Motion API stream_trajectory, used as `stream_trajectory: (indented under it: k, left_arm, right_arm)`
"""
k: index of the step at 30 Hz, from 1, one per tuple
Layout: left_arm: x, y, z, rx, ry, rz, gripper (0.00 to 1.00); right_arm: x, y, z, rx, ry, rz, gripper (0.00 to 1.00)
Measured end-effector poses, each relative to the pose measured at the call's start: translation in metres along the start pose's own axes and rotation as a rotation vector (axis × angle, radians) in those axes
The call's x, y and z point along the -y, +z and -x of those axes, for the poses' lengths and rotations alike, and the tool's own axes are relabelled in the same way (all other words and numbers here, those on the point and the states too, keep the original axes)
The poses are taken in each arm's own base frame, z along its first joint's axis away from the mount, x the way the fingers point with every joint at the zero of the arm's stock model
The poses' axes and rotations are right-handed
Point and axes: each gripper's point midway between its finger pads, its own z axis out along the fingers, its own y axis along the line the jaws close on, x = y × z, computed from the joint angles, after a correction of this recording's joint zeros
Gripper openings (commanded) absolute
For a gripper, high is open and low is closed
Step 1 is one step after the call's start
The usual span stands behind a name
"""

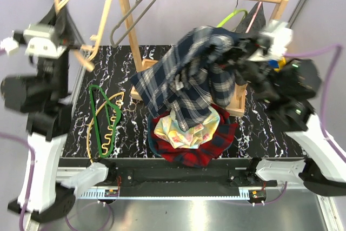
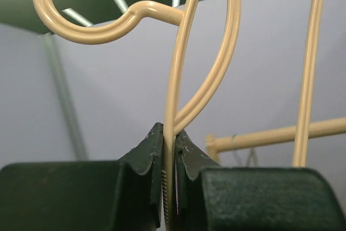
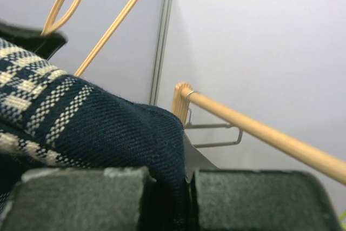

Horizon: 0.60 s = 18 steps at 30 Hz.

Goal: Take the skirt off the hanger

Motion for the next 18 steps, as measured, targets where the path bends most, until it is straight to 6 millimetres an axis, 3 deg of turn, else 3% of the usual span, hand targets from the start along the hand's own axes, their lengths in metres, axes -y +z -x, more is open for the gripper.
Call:
stream_trajectory:
  k: [4,8,10,12,17,18]
  left_arm:
    - [-0.042,-0.059,-0.004,-0.104,0.185,0.145,0.0]
    - [-0.078,-0.118,-0.004,-0.224,0.315,0.271,0.0]
    - [-0.087,-0.142,-0.016,-0.303,0.354,0.31,0.0]
    - [-0.085,-0.169,-0.049,-0.428,0.389,0.307,0.0]
    - [-0.05,-0.232,-0.171,-0.857,0.458,0.14,0.0]
    - [-0.044,-0.244,-0.188,-0.923,0.468,0.107,0.0]
  right_arm:
    - [0.015,-0.027,0.035,0.059,-0.008,-0.039,0.0]
    - [0.023,-0.047,0.03,0.017,-0.027,-0.07,0.0]
    - [0.025,-0.053,0.021,-0.011,-0.041,-0.08,0.0]
    - [0.026,-0.058,0.007,-0.054,-0.06,-0.089,0.0]
    - [0.024,-0.059,-0.019,-0.135,-0.1,-0.082,0.0]
    - [0.023,-0.058,-0.023,-0.148,-0.104,-0.078,0.0]
